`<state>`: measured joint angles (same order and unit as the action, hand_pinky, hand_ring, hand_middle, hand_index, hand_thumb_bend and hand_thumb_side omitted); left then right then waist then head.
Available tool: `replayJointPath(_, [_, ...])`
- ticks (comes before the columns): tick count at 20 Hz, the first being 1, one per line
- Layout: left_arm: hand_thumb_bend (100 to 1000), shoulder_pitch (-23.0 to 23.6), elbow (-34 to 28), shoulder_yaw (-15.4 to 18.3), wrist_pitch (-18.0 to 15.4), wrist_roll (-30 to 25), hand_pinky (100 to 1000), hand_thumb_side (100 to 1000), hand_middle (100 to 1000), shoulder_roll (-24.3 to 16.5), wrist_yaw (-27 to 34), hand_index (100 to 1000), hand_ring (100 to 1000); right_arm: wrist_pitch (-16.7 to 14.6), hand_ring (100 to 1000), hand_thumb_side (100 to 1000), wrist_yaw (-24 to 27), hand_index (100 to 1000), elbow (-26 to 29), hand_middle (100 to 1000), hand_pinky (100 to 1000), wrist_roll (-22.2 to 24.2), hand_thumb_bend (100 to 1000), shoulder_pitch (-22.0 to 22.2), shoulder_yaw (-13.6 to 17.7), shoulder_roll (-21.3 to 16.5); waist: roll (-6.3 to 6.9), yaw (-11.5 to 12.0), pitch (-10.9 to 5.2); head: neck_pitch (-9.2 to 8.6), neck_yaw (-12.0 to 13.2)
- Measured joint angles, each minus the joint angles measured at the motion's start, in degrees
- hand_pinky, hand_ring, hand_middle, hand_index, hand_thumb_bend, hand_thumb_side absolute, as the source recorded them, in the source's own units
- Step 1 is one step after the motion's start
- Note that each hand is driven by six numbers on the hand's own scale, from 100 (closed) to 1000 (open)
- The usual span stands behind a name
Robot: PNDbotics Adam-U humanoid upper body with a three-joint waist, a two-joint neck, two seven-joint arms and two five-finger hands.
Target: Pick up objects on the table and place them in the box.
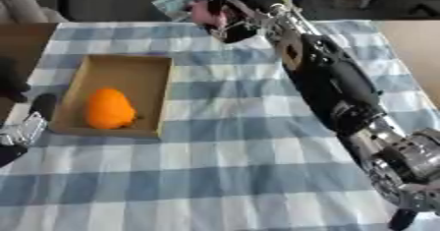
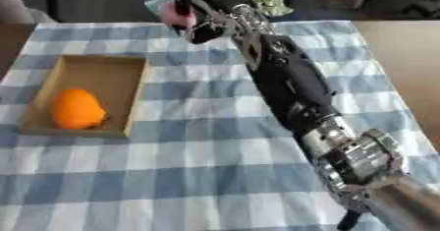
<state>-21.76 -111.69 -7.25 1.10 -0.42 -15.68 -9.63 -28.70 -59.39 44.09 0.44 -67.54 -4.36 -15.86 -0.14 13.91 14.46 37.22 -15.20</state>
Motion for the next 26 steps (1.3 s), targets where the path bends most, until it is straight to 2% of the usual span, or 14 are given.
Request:
replayJointPath(10, [431, -0.39, 0.0, -0.53, -0.01, -0.47, 503, 100, 517, 0.07, 0.44, 675, 545, -1.84, 621, 103, -0.82, 527, -0.75, 489, 730, 2.82, 105, 0.46, -1.33, 7.62, 0.04, 1.05, 0.07, 0.06, -0.41])
replayJointPath(11, [432, -0.39, 0.0, -0.61, -0.03, -0.51, 502, 100, 517, 0.07, 0.46, 675, 545, -2.02, 623, 137, -1.08, 543, -0.94, 502, 730, 3.08, 123, 0.71, -1.34, 8.17, 0.06, 1.06, 0.09, 0.12, -0.41])
replayJointPath(16, [433, -0.45, 0.0, -0.66, -0.03, -0.53, 502, 100, 517, 0.1, 0.52, 675, 545, -2.52, 631, 171, -2.16, 569, -1.64, 524, 734, 3.79, 134, 1.66, -1.64, 10.12, 0.09, 1.06, 0.26, 0.3, -0.44])
replayJointPath(18, [434, -0.47, 0.0, -0.66, -0.03, -0.54, 502, 100, 517, 0.1, 0.52, 675, 545, -2.76, 638, 212, -2.63, 593, -1.87, 549, 736, 4.05, 170, 2.09, -1.78, 10.57, 0.09, 1.03, 0.3, 0.31, -0.58])
replayJointPath(21, [436, -0.49, 0.0, -0.66, -0.03, -0.54, 502, 100, 517, 0.11, 0.53, 675, 545, -3.15, 661, 304, -3.4, 649, -2.17, 613, 741, 4.22, 289, 2.54, -2.07, 11.1, 0.1, 1.01, 0.38, 0.32, -0.64])
replayJointPath(22, [436, -0.49, 0.0, -0.66, -0.03, -0.54, 502, 100, 517, 0.11, 0.53, 675, 545, -3.32, 664, 310, -3.59, 653, -2.21, 619, 742, 4.25, 296, 2.55, -2.14, 11.14, 0.1, 1.0, 0.38, 0.32, -0.64])
replayJointPath(23, [435, -0.49, 0.0, -0.66, -0.03, -0.54, 501, 100, 517, 0.11, 0.53, 675, 545, -3.47, 682, 341, -3.68, 686, -2.21, 665, 748, 4.21, 343, 2.55, -2.26, 11.14, 0.1, 0.99, 0.38, 0.32, -0.64])
replayJointPath(26, [436, -0.5, 0.0, -0.66, -0.03, -0.54, 501, 100, 517, 0.11, 0.53, 675, 545, -4.07, 711, 372, -3.99, 747, -2.2, 740, 756, 4.09, 388, 2.55, -2.54, 11.18, 0.07, 0.96, 0.38, 0.32, -0.65])
